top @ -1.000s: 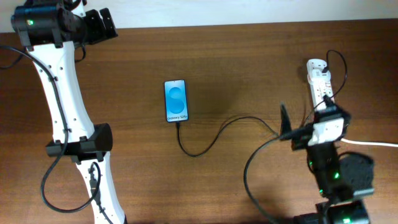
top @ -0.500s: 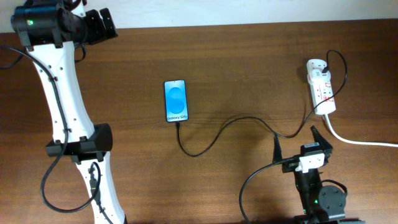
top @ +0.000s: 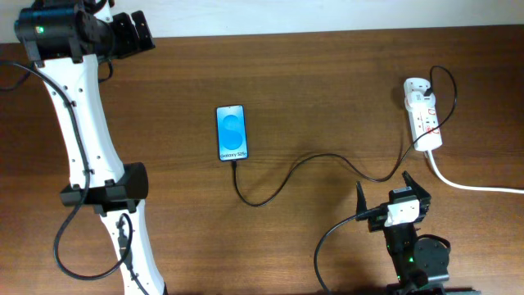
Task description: Plug charger to phone and switch on socket
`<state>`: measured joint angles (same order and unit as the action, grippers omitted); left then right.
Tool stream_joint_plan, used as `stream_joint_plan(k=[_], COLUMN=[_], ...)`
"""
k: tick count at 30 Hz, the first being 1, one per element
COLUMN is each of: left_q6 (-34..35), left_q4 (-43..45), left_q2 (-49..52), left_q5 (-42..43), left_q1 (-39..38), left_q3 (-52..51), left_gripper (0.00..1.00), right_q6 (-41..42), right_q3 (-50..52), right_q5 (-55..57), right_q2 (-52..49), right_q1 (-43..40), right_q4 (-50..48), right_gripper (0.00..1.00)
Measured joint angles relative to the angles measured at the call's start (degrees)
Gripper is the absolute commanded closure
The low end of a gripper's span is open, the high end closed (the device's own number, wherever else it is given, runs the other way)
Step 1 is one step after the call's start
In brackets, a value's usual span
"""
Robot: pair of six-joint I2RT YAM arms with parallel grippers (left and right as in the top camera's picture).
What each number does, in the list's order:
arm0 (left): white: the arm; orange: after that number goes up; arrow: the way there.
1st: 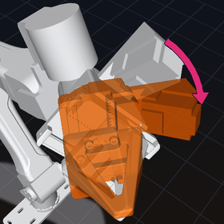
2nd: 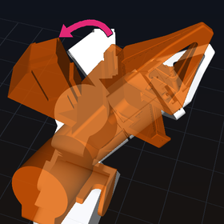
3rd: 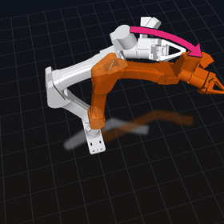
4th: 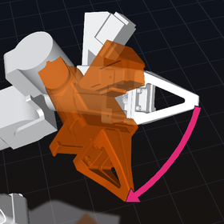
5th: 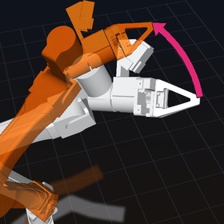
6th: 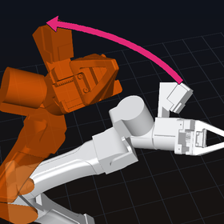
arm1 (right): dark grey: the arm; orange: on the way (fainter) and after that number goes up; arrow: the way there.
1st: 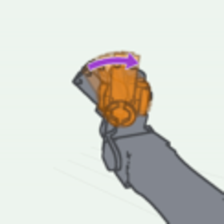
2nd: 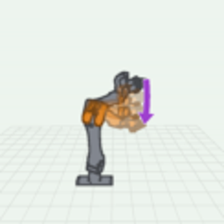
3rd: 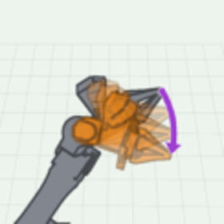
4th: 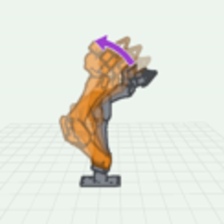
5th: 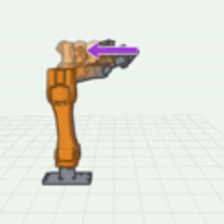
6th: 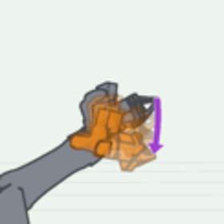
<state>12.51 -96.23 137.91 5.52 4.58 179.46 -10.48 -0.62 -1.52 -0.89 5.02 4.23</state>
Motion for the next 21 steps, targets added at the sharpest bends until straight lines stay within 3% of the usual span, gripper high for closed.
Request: stream_joint_plan(k=[17, 20, 21], left_q6=[0.0, 0.0, 0.0], left_q4=[0.0, 1.2, 5.7], left_q2=[0.0, -2.0, -5.4], left_q5=[0.0, 0.0, 0.0], left_q1=[0.0, 0.0, 0.0], left_q3=[-0.2, -6.7, -14.9], left_gripper=[0.01, 0.01, 0.01], right_q6=[0.0, 0.0, 0.0], right_q3=[0.0, 0.0, 0.0], right_q5=[0.0, 0.0, 0.0], right_q2=[0.0, 0.0, 0.0], right_q1=[0.0, 0.0, 0.0], right_q4=[0.0, 0.0, 0.0], right_gripper=[0.02, 0.02, 0.02])
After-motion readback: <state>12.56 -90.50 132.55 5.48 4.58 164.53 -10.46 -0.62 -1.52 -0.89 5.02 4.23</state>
